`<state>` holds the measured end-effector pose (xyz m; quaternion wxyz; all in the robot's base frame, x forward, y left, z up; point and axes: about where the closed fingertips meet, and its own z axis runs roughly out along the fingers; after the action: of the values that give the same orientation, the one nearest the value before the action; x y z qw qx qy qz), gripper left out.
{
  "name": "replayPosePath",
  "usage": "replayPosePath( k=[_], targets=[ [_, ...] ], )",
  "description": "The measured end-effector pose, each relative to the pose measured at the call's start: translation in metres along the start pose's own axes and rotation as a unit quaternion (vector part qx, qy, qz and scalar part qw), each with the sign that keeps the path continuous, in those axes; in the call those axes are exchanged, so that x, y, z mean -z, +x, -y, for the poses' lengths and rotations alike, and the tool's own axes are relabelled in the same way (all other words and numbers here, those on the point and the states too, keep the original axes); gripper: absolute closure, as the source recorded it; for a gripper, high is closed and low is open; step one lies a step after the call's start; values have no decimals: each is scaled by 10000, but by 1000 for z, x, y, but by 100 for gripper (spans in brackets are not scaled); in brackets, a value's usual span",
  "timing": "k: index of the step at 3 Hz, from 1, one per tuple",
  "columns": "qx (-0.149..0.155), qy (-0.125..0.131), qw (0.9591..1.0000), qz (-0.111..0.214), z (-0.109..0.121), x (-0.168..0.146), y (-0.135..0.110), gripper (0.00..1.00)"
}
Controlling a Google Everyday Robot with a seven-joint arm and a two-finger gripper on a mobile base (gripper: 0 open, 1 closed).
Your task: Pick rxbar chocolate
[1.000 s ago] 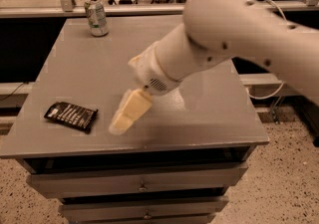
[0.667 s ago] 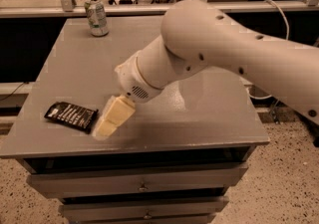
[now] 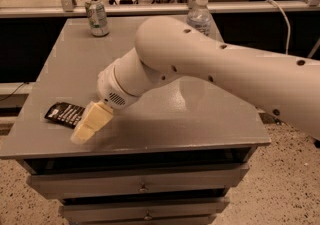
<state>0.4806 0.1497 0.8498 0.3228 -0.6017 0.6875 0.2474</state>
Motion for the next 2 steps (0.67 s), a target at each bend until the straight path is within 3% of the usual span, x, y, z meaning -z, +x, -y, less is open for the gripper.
replayPosePath(
  k=[2],
  targets=[
    [-180, -91, 9998, 52, -7, -24, -9, 47]
  ],
)
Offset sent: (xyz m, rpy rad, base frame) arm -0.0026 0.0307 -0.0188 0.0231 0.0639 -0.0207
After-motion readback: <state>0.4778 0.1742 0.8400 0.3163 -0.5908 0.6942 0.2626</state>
